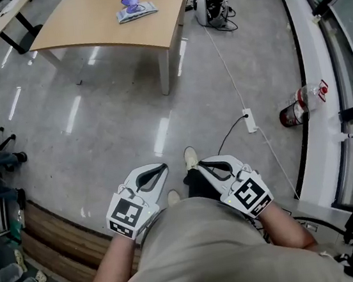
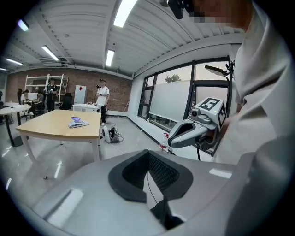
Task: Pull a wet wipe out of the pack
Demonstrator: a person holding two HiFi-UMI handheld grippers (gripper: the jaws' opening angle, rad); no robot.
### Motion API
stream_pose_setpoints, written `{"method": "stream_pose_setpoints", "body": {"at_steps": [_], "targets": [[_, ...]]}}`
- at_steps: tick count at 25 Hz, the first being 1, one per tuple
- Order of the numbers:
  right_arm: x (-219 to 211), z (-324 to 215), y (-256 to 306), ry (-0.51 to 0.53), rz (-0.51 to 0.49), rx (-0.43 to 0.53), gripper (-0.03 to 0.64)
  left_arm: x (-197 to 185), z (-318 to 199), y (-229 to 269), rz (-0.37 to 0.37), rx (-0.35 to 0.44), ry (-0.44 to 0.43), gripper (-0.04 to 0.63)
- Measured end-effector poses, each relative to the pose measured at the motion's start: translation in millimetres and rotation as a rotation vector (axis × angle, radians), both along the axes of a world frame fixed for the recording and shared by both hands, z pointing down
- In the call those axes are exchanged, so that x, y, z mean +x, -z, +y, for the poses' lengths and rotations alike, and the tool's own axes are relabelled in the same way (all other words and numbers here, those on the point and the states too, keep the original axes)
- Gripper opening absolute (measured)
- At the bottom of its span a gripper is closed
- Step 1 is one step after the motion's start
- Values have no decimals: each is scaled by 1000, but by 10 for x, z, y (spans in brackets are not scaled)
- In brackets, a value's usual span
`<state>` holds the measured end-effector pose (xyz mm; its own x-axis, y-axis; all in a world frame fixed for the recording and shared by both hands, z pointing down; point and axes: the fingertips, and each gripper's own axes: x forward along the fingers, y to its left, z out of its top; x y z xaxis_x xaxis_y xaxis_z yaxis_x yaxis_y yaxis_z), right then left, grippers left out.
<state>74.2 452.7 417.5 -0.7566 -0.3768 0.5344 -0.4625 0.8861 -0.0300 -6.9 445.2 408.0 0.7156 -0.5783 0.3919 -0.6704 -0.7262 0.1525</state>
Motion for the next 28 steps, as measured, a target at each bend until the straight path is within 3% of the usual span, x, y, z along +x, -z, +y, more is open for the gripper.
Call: {"method": "stream_pose_setpoints", "body": {"at_steps": [9,16,20,28], "targets": [[393,-1339,194,69,-54,7,2,499,-1391,281,-47,32,63,6],[664,-2115,132,122,-54,9,2,806,-2124,377,-96,59,101,6],[680,-2412,64,132,-54,-4,2,814,-2388,325,-108,40,115,6],[459,-3118,3,135,-49,-4,2,547,-3067,190,-65,30,149,6]]}}
